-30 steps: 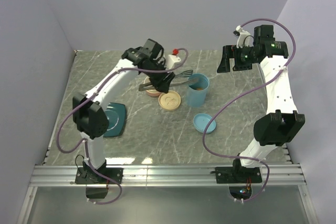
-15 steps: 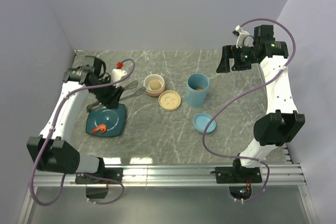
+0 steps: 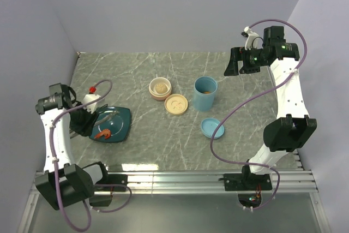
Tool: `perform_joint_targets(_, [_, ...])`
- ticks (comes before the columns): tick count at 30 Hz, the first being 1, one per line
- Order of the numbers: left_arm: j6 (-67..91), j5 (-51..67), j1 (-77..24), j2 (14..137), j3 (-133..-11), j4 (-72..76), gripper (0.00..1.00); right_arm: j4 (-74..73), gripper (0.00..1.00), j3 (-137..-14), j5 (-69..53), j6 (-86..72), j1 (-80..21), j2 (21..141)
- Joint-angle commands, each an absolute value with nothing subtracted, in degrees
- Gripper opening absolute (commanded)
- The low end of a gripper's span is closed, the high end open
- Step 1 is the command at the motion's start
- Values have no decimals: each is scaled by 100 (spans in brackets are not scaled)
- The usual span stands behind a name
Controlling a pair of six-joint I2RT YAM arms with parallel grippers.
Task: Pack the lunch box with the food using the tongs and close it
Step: Pick up the food using the clamp
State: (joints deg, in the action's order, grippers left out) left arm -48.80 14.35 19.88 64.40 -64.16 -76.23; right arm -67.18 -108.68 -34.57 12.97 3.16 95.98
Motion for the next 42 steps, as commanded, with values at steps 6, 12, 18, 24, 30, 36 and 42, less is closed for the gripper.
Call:
perform_joint_targets(6, [-6081, 739, 2952, 5880, -5968, -7866, 50, -6750, 100, -10960, -3542, 1389, 334, 9536])
perform_joint_targets(12, [-6442, 414, 3190, 5398, -5538, -7884, 49, -6750, 100, -10951, -3542, 1389, 334, 9554])
perform_joint_targets(18, [-6408, 422, 3208, 5405, -5247, -7875, 49, -6785, 100, -10995, -3577, 1397, 334, 9615])
perform_joint_targets(24, [-6381, 457, 3217, 5774, -5300, -7858, 48, -6785, 100, -11022, -3551, 1406, 334, 9589])
perform_joint_targets(30, [-6354, 457, 3208, 6108, -5405, -7849, 44, -6759, 100, -10934, -3524, 1397, 334, 9571])
perform_joint_targets(36, [-6337, 378, 3217, 6248, -5300, -7744, 43, -6776, 100, -10969, -3524, 1389, 334, 9615])
perform_joint_targets(42, [-6249, 396, 3278, 6372, -5423, -7638, 42, -6759, 100, -10942, -3516, 1389, 343, 9606])
